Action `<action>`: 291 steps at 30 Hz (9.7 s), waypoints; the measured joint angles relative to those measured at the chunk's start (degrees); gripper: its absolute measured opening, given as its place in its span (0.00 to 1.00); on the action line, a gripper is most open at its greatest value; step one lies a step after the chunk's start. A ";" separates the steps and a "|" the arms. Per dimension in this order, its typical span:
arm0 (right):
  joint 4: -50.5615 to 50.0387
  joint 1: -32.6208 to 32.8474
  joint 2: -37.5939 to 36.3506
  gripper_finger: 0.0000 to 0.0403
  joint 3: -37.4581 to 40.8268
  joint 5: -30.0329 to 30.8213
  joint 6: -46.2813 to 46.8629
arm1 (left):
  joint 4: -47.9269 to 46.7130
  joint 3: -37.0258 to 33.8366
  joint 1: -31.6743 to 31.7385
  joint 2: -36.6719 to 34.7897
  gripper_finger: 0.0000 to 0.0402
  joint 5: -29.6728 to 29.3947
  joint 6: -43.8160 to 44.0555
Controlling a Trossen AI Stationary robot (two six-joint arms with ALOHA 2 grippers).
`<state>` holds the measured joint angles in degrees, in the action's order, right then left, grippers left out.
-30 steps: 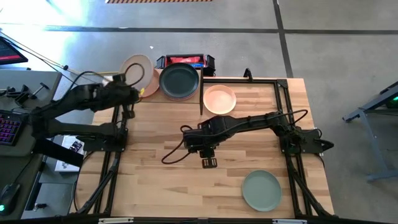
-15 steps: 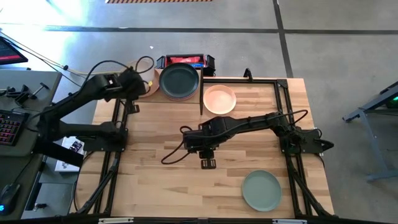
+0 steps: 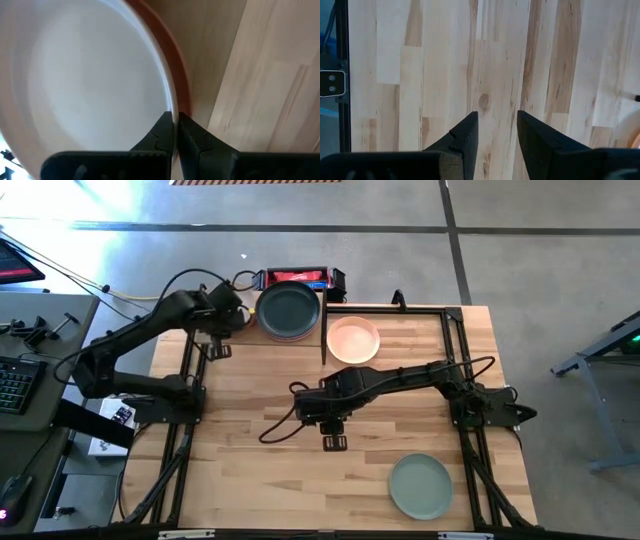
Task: Place and stack plates onto a shelf
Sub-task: Stack the white plate on top of the orange plate on the shelf, then stack the light blue plate on top of the white plate on the shelf
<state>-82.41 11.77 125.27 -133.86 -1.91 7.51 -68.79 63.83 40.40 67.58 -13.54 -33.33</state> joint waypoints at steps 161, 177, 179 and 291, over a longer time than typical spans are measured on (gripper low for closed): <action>14.91 22.71 -8.81 0.22 57.01 -2.17 -0.01 | 9.11 -1.36 -27.87 -3.34 0.29 27.88 53.76; 11.39 18.50 -9.71 0.00 56.72 -4.14 0.01 | 9.11 -1.33 -27.87 -3.34 0.29 27.72 50.74; 11.40 17.82 -11.42 0.00 56.72 -3.85 1.07 | 9.11 -1.33 -27.87 -3.34 0.29 27.67 51.03; 30.71 -16.31 -34.32 0.33 56.61 -12.90 43.92 | 27.46 -1.25 -27.99 11.40 0.02 18.51 57.89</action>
<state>-51.70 -4.54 90.96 -77.25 -14.81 51.43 -41.34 62.59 12.41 78.98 4.97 24.56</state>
